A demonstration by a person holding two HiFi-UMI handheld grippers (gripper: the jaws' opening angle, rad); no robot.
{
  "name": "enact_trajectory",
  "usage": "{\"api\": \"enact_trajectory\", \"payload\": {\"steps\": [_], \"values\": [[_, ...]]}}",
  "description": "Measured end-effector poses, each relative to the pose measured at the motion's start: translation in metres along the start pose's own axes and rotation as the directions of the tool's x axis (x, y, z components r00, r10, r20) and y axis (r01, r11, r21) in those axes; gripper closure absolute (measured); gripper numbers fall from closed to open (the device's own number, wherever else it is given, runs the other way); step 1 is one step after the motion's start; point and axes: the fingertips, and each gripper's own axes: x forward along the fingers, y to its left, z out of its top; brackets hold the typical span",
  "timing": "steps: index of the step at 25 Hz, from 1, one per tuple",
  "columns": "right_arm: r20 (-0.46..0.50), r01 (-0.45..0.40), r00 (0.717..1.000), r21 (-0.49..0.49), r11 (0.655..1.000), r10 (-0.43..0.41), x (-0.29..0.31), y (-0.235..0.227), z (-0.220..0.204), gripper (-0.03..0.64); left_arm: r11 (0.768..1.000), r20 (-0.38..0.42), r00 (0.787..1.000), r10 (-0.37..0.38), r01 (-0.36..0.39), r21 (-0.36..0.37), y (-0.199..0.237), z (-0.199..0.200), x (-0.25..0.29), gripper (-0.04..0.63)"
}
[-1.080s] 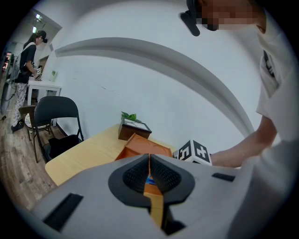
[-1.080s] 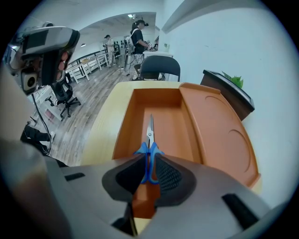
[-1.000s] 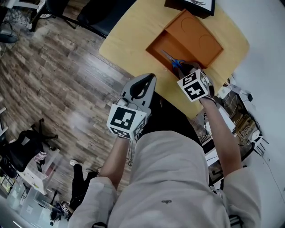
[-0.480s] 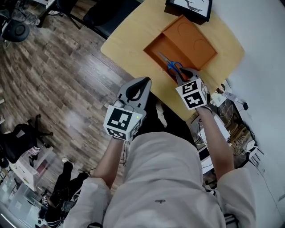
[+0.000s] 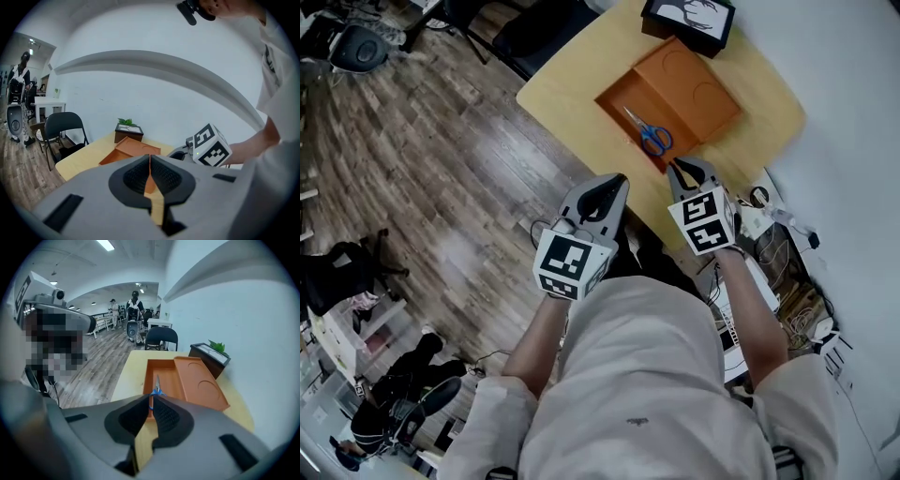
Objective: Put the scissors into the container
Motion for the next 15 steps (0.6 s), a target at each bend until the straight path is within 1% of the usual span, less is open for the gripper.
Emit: {"api": "enact_trajectory", "payload": {"steps": [6, 11, 15], "values": [[0.109, -0.040, 0.993, 0.014, 0.999, 0.038, -0.047, 0.007, 0.003, 0.597, 0.998, 0.031, 0.997, 0.064, -0.064, 0.006, -0.032, 0.004, -0.014, 0.588], [0.210, -0.080, 0.975, 0.025, 0.996, 0.073, -0.087, 0.014, 0.003, 0.610, 0.993, 0.065, 0.991, 0.114, -0.115, 0.013, -0.061, 0.005, -0.028, 0.588], [0.265, -0.105, 0.959, 0.006, 0.994, 0.099, -0.116, 0.020, -0.003, 0.615, 0.989, 0.101, 0.984, 0.149, -0.150, 0.003, -0.088, 0.004, -0.039, 0.588]]}}
